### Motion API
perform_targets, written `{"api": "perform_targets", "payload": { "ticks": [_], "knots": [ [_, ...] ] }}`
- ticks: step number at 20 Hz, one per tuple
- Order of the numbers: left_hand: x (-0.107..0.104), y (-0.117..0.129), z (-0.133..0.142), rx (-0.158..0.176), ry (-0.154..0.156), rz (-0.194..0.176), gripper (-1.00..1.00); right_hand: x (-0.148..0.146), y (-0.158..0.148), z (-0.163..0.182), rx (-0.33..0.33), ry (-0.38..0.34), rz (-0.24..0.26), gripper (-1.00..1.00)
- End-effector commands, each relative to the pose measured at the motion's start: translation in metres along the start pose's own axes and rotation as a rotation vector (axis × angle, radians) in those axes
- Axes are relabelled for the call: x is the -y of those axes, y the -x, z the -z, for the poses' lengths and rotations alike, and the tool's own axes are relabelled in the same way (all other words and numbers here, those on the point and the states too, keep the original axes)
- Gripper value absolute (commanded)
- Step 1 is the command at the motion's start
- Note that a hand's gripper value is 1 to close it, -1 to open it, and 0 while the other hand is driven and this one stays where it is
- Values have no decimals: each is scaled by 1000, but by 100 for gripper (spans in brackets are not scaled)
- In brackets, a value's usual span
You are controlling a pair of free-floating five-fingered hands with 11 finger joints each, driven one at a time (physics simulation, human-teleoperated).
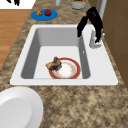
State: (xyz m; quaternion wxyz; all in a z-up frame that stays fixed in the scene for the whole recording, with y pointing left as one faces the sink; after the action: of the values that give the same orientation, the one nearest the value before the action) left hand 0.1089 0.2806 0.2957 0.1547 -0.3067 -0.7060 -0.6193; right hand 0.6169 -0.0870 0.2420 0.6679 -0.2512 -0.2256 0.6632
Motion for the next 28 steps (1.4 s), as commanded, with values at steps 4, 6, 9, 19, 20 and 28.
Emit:
{"api": "perform_targets", "payload": {
  "ticks": [4, 6, 9, 19, 20, 28],
  "knots": [
    [0, 0, 0, 0, 0, 0, 0, 11, 8, -7, -15, 90, -42, -100],
    [0, 0, 0, 0, 0, 0, 0, 13, 10, -14, -15, 77, -45, -100],
    [0, 0, 0, 0, 0, 0, 0, 19, 13, -24, -18, 66, -46, -100],
    [0, 0, 0, 0, 0, 0, 0, 54, 35, -79, -33, 41, -49, -100],
    [0, 0, 0, 0, 0, 0, 0, 54, 34, -68, -11, 24, -53, -100],
    [0, 0, 0, 0, 0, 0, 0, 65, 30, 22, -18, -13, -93, -100]
  ]
}}
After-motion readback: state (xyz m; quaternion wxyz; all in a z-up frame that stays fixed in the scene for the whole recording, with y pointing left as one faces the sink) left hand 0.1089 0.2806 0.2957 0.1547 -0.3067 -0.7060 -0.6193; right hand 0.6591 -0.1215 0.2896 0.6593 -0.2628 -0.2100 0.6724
